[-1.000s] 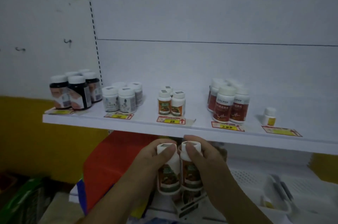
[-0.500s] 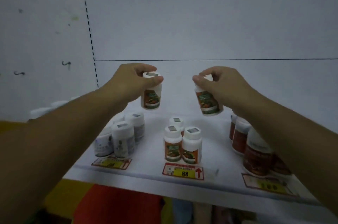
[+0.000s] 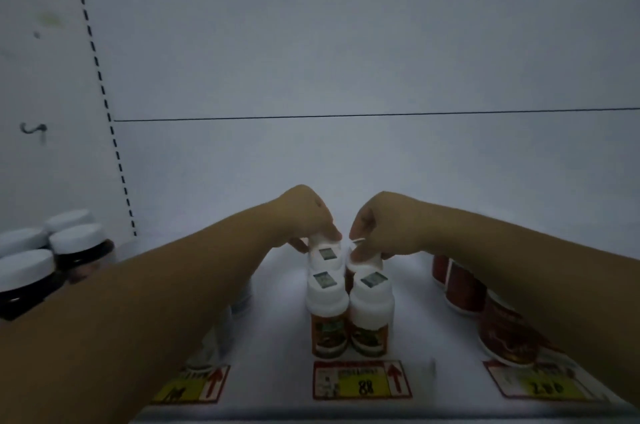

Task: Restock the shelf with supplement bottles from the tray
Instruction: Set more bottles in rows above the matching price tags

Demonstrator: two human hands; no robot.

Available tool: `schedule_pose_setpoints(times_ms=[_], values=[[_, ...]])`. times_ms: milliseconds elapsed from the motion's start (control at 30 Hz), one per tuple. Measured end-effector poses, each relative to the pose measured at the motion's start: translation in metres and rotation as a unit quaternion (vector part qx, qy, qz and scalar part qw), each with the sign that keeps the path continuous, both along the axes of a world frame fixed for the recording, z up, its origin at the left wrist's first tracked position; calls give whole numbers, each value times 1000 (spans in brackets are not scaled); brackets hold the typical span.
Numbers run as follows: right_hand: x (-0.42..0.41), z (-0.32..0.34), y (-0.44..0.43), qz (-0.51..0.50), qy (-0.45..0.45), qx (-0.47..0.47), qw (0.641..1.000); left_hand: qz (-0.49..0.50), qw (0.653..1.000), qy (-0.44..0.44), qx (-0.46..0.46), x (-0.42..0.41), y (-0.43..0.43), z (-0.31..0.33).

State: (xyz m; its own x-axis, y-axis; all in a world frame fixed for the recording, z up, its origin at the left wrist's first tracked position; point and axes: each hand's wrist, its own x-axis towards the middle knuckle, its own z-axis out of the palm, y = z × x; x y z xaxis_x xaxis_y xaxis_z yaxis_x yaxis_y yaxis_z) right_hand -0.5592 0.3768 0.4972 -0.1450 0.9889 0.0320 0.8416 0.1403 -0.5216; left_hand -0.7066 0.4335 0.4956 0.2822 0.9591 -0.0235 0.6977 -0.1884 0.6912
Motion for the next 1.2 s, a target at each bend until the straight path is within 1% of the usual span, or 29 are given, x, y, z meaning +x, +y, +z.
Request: schedule_pose_setpoints(times_ms=[100, 233, 267, 333, 367, 400, 467, 500, 567, 600, 700, 800, 933, 967, 1067, 1167, 1200], values=[[-1, -5, 2, 0, 4, -12, 1000, -22, 999, 24, -31, 3, 3, -7], [-3, -8, 0, -5, -6, -16, 1000, -34, 999, 19, -37, 2, 5, -11], [-4, -8, -2, -10, -8, -19, 1000, -39, 998, 28, -32, 3, 5, -10], [-4, -8, -5, -21, -30, -9, 999, -65, 995, 79, -7, 3, 4, -6], [-1, -8, -7, -30, -64, 19, 997, -86, 989, 118, 18, 3, 4, -2], [3, -6, -8, -41, -116, 67, 990, -110, 979, 165, 52, 1, 4, 4], [14, 4, -16, -48, -241, 167, 955, -150, 943, 269, 123, -6, 2, 21], [21, 12, -19, -44, -285, 190, 939, -156, 926, 308, 155, -9, 0, 31], [35, 26, -27, -57, -329, 174, 926, -141, 902, 352, 207, -11, -6, 47], [41, 32, -31, -72, -339, 157, 925, -130, 897, 359, 221, -10, -12, 52], [54, 37, -47, -89, -345, 151, 922, -130, 897, 351, 235, 2, -33, 53], [69, 35, -76, -80, -339, 159, 924, -142, 884, 352, 272, 16, -61, 54], [103, 28, -137, -58, -318, 188, 927, -134, 918, 264, 265, 41, -103, 55], [115, 24, -154, -52, -316, 193, 928, -129, 919, 254, 273, 50, -114, 51], [151, 5, -209, -43, -305, 203, 930, -126, 899, 263, 328, 88, -151, 25], [184, -25, -258, -21, -286, 197, 938, -148, 894, 221, 361, 123, -195, -12], [193, -36, -272, -10, -281, 189, 941, -153, 885, 206, 389, 132, -209, -24]])
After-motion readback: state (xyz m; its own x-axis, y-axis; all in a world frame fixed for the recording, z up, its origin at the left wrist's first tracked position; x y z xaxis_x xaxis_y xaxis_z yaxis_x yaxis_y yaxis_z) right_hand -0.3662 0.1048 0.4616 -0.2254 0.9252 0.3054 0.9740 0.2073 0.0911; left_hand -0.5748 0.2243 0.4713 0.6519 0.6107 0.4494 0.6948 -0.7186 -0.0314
